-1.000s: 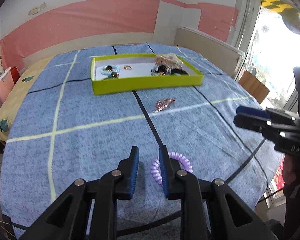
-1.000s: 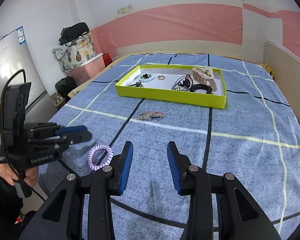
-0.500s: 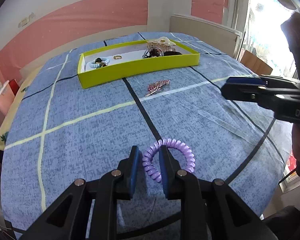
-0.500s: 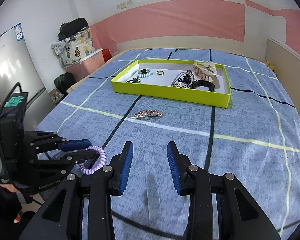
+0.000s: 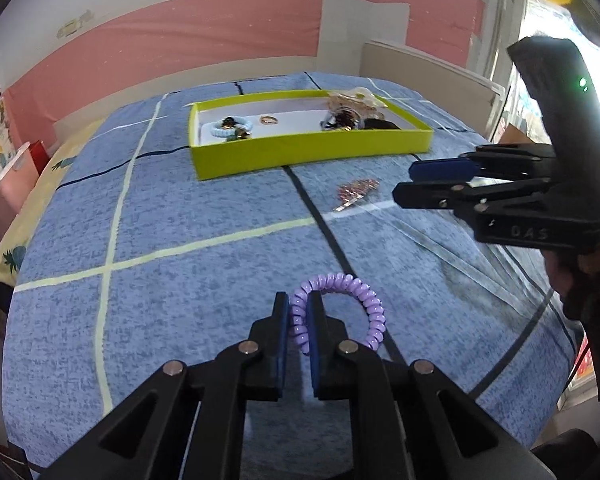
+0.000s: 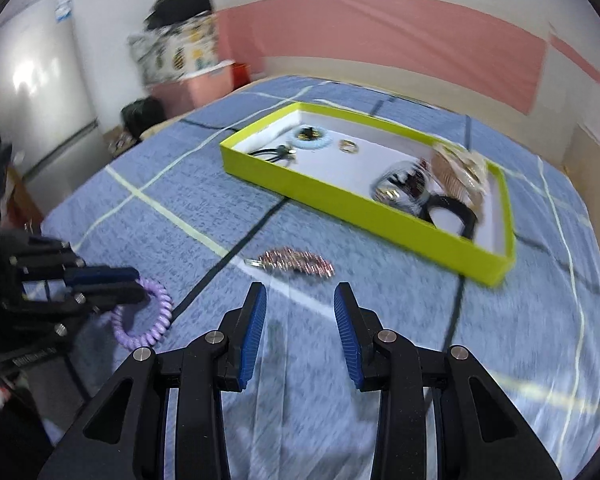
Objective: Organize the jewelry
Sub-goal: 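Grasp the purple coil hair tie with the left tool while the right tool grasps the pink rhinestone clip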
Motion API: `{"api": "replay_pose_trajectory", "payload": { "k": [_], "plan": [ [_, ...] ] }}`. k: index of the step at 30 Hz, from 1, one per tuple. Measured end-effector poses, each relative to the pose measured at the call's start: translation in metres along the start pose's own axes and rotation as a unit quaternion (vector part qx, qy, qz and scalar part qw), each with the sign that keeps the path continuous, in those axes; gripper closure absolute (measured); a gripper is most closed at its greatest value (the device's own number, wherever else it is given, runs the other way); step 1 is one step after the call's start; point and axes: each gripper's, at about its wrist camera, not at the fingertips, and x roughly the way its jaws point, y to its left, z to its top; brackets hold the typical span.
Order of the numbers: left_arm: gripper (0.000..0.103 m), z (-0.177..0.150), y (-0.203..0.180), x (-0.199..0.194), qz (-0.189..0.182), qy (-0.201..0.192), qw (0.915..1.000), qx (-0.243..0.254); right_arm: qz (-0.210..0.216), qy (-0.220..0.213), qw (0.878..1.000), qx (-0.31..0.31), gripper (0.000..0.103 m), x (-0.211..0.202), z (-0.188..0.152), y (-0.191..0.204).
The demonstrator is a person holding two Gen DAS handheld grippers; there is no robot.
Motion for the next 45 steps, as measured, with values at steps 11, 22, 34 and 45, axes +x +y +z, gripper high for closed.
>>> {"api": "replay_pose_trajectory", "payload": {
  "k": [11, 22, 34, 45],
  "plan": [
    [0.094, 0.003, 0.024, -0.004, -0.006, -0.005, 0.9994, -0.033, 0.026, 0.024, 0.994, -0.105, 0.066, 0.039, 0.014, 0.005],
    [0.093, 0.005, 0.028, -0.004, -0.007, -0.008, 0.9990, -0.045, 0.007, 0.044, 0.995, -0.084, 0.078, 0.039, 0.022, 0.008],
    [0.093, 0.006, 0.032, -0.013, -0.007, -0.015, 0.9984, -0.054, -0.003, 0.016, 1.000, -0.006, 0.097, 0.016, 0.024, 0.000],
    [0.093, 0.015, 0.033, -0.024, -0.005, -0.029, 0.9979, -0.057, -0.009, -0.001, 0.999, 0.041, 0.097, 0.001, 0.016, -0.018]
  ]
}}
